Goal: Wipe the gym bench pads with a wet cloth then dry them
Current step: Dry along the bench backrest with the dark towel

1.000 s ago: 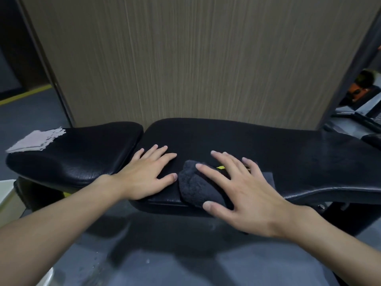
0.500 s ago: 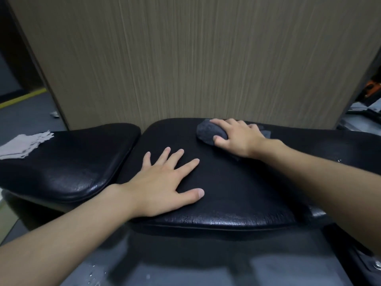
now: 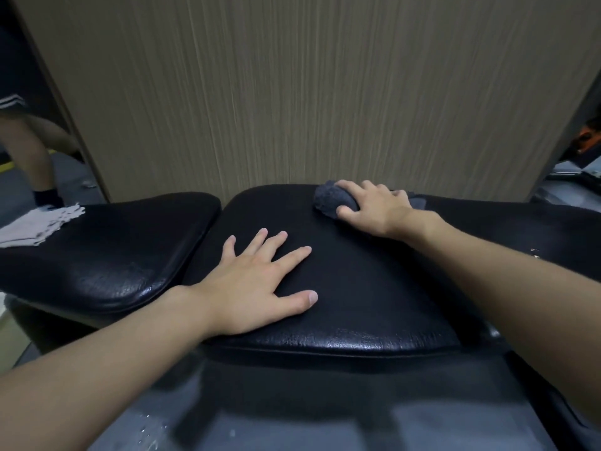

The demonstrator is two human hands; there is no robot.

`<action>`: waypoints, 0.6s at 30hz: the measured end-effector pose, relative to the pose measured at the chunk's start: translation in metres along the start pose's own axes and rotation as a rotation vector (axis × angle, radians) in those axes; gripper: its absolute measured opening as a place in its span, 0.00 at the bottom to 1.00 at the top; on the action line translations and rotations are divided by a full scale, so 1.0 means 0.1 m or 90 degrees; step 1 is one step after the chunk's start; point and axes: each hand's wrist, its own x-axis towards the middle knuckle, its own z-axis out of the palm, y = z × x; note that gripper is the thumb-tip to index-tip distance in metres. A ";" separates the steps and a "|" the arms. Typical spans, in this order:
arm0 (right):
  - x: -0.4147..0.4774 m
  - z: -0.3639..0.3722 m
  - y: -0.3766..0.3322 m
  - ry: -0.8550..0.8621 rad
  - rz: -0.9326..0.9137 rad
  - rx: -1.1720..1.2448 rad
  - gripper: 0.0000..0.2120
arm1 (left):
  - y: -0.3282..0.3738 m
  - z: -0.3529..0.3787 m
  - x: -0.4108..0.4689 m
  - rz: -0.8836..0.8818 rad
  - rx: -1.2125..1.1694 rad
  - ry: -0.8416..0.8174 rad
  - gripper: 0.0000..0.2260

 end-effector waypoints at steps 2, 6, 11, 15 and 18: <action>-0.36 -0.01 -0.05 0.003 -0.047 -0.004 0.30 | 0.00 0.00 0.00 0.000 -0.004 0.002 0.43; -1.18 -0.07 -0.17 0.000 -0.118 -0.017 0.35 | 0.02 -0.02 -0.01 -0.003 -0.003 0.001 0.43; -1.84 -0.18 -0.22 -0.018 -0.177 -0.022 0.35 | 0.01 -0.02 -0.02 0.001 -0.009 0.005 0.47; -1.98 -0.21 -0.21 -0.028 -0.194 -0.049 0.36 | 0.01 -0.03 -0.02 0.013 -0.019 0.004 0.48; -1.81 -0.19 -0.20 -0.030 -0.180 -0.047 0.36 | 0.01 -0.05 -0.01 0.028 -0.022 0.011 0.43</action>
